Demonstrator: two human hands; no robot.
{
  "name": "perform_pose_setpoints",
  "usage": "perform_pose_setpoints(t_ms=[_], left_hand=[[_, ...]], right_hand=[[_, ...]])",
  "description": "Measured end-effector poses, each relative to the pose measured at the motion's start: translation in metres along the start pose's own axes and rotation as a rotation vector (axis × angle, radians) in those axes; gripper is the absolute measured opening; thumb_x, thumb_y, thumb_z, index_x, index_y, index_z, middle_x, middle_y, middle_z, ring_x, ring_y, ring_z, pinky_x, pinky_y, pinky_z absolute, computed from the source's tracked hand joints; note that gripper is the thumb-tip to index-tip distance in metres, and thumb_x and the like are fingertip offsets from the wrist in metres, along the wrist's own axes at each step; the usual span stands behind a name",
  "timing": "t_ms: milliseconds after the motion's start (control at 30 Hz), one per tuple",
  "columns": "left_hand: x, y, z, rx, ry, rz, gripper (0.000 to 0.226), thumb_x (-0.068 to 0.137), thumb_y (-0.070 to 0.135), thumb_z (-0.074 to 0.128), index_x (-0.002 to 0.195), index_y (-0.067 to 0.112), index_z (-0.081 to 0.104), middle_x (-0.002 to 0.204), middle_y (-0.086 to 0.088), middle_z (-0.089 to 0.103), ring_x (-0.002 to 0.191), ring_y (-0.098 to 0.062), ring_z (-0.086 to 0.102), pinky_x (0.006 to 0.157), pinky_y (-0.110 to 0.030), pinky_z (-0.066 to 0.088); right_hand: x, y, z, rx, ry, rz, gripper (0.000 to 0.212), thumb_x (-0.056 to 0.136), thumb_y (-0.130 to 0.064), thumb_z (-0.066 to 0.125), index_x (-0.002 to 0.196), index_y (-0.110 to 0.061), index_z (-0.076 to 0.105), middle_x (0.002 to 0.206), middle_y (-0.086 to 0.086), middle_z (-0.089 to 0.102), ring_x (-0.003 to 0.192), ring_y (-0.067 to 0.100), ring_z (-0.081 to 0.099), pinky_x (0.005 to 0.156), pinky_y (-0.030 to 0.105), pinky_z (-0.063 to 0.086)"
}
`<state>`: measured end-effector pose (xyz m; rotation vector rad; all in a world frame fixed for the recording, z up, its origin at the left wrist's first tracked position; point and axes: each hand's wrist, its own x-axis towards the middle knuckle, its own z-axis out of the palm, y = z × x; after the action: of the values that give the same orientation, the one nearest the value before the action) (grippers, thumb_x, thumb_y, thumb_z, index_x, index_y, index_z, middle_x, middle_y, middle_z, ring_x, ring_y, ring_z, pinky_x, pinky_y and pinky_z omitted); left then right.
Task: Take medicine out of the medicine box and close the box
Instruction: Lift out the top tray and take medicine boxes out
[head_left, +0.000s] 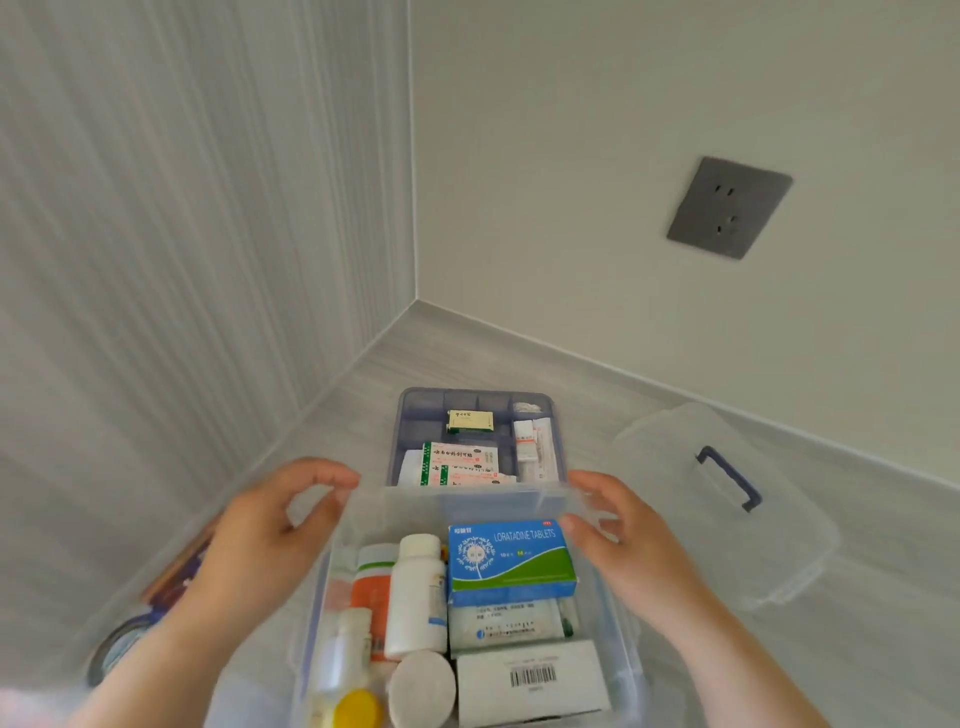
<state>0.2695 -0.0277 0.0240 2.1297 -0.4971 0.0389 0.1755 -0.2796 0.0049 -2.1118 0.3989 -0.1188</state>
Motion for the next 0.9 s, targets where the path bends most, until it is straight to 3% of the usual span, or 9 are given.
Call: perform_pose_setpoints(t_ms=[100, 167, 267, 367, 533, 633, 800, 900], left_hand=[[-0.015, 0.026, 0.014, 0.18, -0.165, 0.247, 0.022, 0.077, 0.002, 0.065, 0.084, 0.022, 0.069, 0.09, 0.012, 0.064, 0.083, 0.0, 0.06, 0.074, -0.008, 0.04], [-0.017, 0.035, 0.029, 0.303, -0.323, 0.286, 0.022, 0.084, 0.019, 0.06, 0.103, 0.027, 0.064, 0.108, 0.015, 0.061, 0.098, -0.001, 0.055, 0.084, -0.013, 0.04], [-0.013, 0.039, 0.057, 0.558, -0.542, 0.275, 0.037, 0.086, 0.034, 0.052, 0.123, 0.031, 0.048, 0.134, 0.012, 0.049, 0.118, -0.009, 0.048, 0.097, -0.023, 0.039], [-0.01, 0.037, 0.076, 0.722, -0.659, 0.316, 0.049, 0.082, 0.034, 0.057, 0.128, 0.027, 0.041, 0.136, 0.006, 0.046, 0.118, -0.018, 0.048, 0.094, -0.03, 0.042], [-0.01, 0.019, 0.079, 0.767, -0.636, 0.233, 0.056, 0.079, 0.036, 0.058, 0.13, 0.027, 0.037, 0.137, 0.005, 0.044, 0.118, -0.018, 0.047, 0.097, -0.029, 0.038], [-0.012, 0.02, 0.081, 0.869, -0.6, 0.29, 0.05, 0.083, 0.034, 0.053, 0.129, 0.024, 0.037, 0.133, 0.0, 0.049, 0.115, -0.022, 0.05, 0.096, -0.032, 0.04], [-0.013, 0.03, 0.086, 0.99, -0.581, 0.359, 0.038, 0.088, 0.026, 0.042, 0.125, 0.018, 0.041, 0.123, -0.004, 0.056, 0.105, -0.026, 0.056, 0.088, -0.036, 0.043], [-0.011, 0.028, 0.084, 0.937, -0.505, 0.341, 0.036, 0.09, 0.024, 0.037, 0.126, 0.021, 0.039, 0.123, -0.001, 0.058, 0.102, -0.025, 0.059, 0.084, -0.035, 0.045]], right_hand=[[-0.026, 0.01, 0.013, -0.119, 0.005, -0.03, 0.042, 0.085, -0.014, 0.055, 0.125, -0.024, 0.044, 0.12, -0.02, 0.031, 0.113, -0.005, 0.029, 0.097, 0.008, 0.018], [-0.034, 0.014, 0.02, -0.102, 0.06, -0.032, 0.042, 0.087, -0.009, 0.051, 0.126, -0.02, 0.044, 0.12, -0.017, 0.032, 0.112, -0.005, 0.029, 0.094, 0.002, 0.016], [-0.036, 0.015, 0.022, -0.084, 0.122, -0.044, 0.04, 0.086, -0.007, 0.052, 0.125, -0.017, 0.047, 0.125, -0.009, 0.042, 0.11, -0.002, 0.034, 0.094, 0.007, 0.02], [-0.036, 0.014, 0.024, -0.046, 0.165, -0.035, 0.039, 0.086, -0.008, 0.053, 0.123, -0.016, 0.049, 0.132, 0.0, 0.049, 0.108, 0.0, 0.038, 0.096, 0.012, 0.026], [-0.038, 0.014, 0.022, -0.014, 0.163, -0.031, 0.044, 0.088, -0.011, 0.05, 0.129, -0.02, 0.041, 0.138, -0.001, 0.046, 0.121, 0.006, 0.042, 0.097, 0.014, 0.026], [-0.037, 0.014, 0.024, -0.023, 0.166, -0.028, 0.043, 0.089, -0.012, 0.049, 0.13, -0.02, 0.041, 0.14, -0.001, 0.045, 0.127, 0.012, 0.041, 0.096, 0.015, 0.027], [-0.036, 0.013, 0.025, -0.019, 0.194, -0.028, 0.04, 0.088, -0.014, 0.05, 0.127, -0.021, 0.044, 0.137, -0.002, 0.047, 0.12, 0.008, 0.043, 0.094, 0.013, 0.028], [-0.036, 0.013, 0.025, 0.002, 0.221, -0.04, 0.037, 0.088, -0.014, 0.051, 0.124, -0.02, 0.047, 0.133, -0.001, 0.05, 0.108, 0.0, 0.041, 0.089, 0.007, 0.027]])
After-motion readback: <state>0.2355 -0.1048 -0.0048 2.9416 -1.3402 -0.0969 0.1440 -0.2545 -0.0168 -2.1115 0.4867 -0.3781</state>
